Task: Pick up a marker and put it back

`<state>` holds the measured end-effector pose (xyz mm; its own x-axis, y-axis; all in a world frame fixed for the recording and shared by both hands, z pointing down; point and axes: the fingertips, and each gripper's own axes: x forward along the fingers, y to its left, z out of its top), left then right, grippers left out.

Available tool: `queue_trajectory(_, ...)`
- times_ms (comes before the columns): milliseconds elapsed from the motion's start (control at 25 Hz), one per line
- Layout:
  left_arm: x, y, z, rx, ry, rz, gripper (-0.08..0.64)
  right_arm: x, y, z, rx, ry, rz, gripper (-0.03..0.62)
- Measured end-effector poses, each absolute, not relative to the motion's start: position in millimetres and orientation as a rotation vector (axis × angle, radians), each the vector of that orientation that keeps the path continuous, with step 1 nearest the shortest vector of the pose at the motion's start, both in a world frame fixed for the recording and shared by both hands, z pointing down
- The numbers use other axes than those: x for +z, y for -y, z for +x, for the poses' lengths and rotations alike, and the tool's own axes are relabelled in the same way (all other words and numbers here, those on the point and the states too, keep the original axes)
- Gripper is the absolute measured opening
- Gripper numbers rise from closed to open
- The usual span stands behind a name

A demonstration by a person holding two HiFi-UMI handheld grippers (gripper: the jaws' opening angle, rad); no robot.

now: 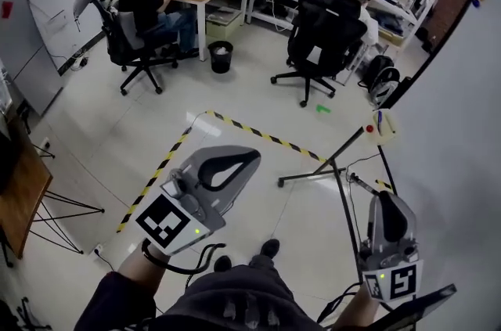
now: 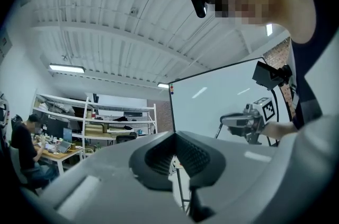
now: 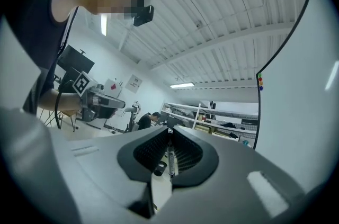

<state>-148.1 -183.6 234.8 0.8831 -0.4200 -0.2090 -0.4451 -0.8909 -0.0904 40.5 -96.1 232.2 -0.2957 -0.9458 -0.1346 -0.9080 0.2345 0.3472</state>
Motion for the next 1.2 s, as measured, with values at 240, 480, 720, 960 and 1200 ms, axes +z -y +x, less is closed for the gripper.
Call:
queue_trajectory(240, 238, 233, -79, 0.219, -0.663, -2.906, 0.006, 241, 149, 108, -0.527, 2.413, 1.828, 0.028)
queue_trajectory(480, 234, 277, 1, 0.178, -0.718, -2.902, 0.006, 243, 200, 192, -0.531, 2.463, 1.813, 0.028)
queue_trajectory(720, 215, 315, 81, 0.134, -0.712, -2.937, 0.006, 224, 236, 268, -0.438, 2.457, 1.808, 0.028)
queue_trajectory(960, 238, 344, 125, 0.117, -0.634, -2.965, 0.006, 248, 256, 308, -0.406, 2.400, 1.877, 0.028)
queue_trajectory(1200, 253, 409, 153, 0.151, -0.445, -3.022, 0.006, 257, 302, 320, -0.408, 2.244, 1.972, 0.028)
